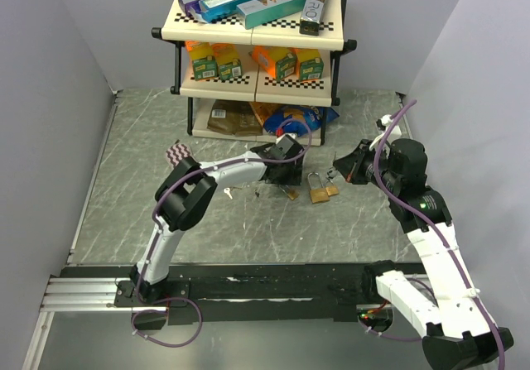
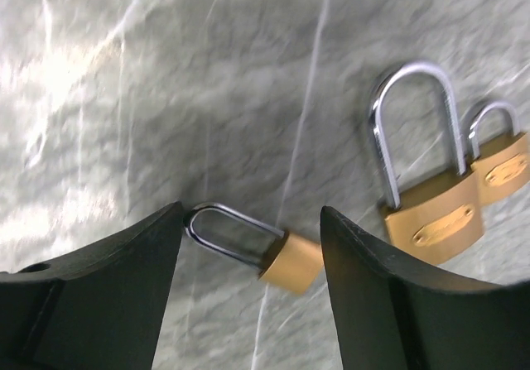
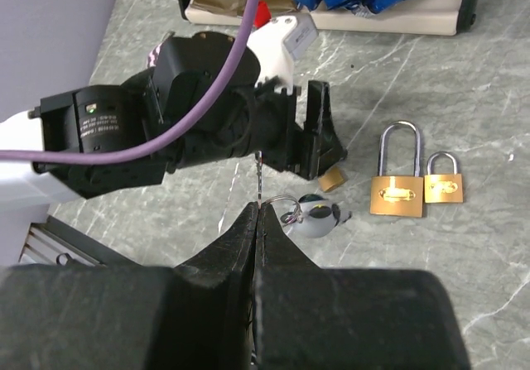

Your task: Unlock with the key

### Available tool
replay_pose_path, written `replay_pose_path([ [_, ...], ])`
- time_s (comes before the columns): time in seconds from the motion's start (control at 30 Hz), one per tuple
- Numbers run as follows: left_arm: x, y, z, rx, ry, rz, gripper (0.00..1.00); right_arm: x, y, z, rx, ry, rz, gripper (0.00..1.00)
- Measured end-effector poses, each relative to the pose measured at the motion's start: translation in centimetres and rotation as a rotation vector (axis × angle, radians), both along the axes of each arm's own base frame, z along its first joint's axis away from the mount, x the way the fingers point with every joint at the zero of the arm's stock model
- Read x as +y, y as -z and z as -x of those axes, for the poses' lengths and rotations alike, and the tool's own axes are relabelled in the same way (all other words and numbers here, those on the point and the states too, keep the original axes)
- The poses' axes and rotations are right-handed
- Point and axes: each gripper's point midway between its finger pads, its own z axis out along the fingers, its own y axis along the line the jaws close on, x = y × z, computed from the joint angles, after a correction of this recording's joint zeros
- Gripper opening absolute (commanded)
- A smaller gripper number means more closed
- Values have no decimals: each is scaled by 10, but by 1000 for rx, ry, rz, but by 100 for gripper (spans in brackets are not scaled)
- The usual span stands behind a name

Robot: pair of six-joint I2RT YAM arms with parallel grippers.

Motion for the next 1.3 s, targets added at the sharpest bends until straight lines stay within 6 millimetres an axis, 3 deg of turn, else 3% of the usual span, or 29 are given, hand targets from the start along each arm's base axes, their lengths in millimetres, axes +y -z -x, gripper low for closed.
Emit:
replay_pose_path([
  [0.33,-4,-5,-11,-5,-5,-2,75,-1,1,0,4,2,5,0],
  [0.57,9,-1,19,108,-108,-3,74,0,9,1,20,-1,7,0],
  [0.83,-4,-1,40,180,-103,38,70,0,15,2,34,-5,8,0],
  [1.17,-32,-1,9,89,-32,44,71,-1,16,6,26,-5,10,0],
  [1.3,-33,-1,2,58,-5,23,70,-2,16,7,19,-2,17,0],
])
